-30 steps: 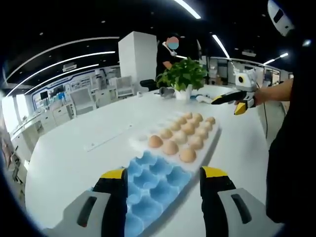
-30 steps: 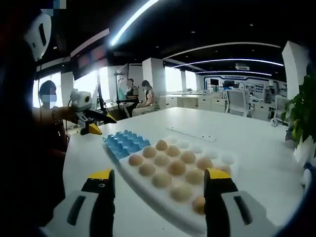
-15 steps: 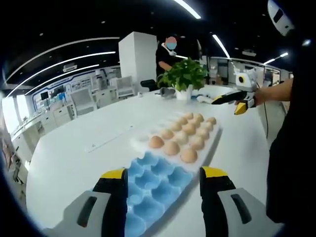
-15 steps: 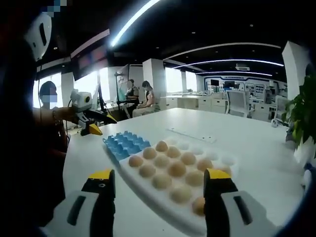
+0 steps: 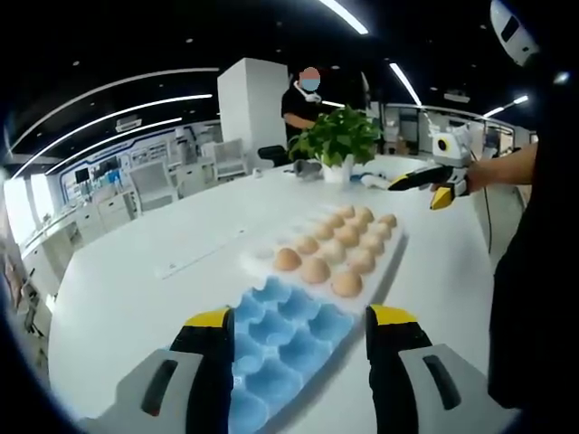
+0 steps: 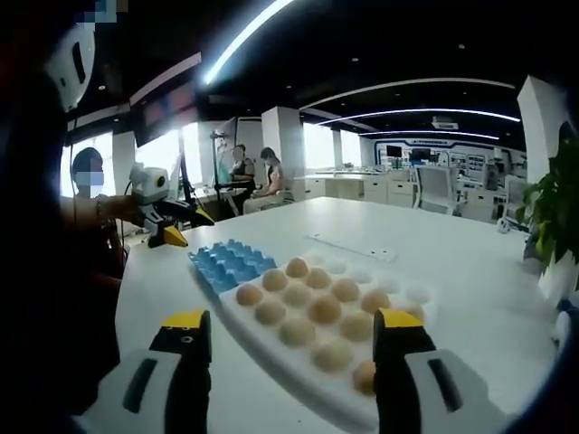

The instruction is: Place the egg into an empty slot of the egg tray after lifting it from the table, then release the egg inside the slot.

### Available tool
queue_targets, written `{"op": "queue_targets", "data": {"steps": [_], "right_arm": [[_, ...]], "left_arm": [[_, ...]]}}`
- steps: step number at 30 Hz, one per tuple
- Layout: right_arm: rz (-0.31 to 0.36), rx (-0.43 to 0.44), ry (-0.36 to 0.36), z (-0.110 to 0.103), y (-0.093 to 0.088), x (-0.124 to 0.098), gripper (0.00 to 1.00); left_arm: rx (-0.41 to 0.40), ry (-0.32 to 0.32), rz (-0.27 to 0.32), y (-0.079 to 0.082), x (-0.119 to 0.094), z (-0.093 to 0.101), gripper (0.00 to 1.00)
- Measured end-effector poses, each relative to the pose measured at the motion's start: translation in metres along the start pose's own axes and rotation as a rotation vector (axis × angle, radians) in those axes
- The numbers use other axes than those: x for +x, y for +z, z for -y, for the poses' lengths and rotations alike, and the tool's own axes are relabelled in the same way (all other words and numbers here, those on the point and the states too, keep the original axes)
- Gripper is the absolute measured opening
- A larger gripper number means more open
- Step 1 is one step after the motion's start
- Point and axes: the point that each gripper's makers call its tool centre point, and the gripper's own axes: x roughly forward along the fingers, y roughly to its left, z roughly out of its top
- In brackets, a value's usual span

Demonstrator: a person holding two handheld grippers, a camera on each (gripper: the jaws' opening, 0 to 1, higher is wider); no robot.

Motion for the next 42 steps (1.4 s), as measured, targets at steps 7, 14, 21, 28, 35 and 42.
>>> {"op": "queue_targets", "data": {"steps": [7,14,21,28,35,42], "right_arm": [[-0.002,0.001,-0.002,0.000,-0.001,-0.001,0.75],[0.002,0.002,-0.004,0.001,0.000,0.000,0.75],[0.027,0.005,-0.013,-0.005,0.005,0.006,0.69],[0.063,-0.051,-0.052,-0.023,0.019,0.033,0.37],[0.005,-0.130,-0.019,-0.055,0.015,0.085,0.48],[-0.029,-0.250,-0.012,-0.070,0.015,0.125,0.28]], "left_arm": [[-0.001,0.001,0.000,-0.001,0.000,0.000,0.59],[-0.001,0.001,-0.001,-0.001,-0.001,0.001,0.59],[-0.004,0.006,-0.002,-0.003,-0.002,0.000,0.59],[-0.009,0.004,-0.002,-0.004,-0.001,-0.001,0.58],[-0.012,0.002,-0.002,-0.005,-0.001,-0.002,0.58],[-0.023,0.008,-0.003,-0.009,-0.002,-0.005,0.58]]}}
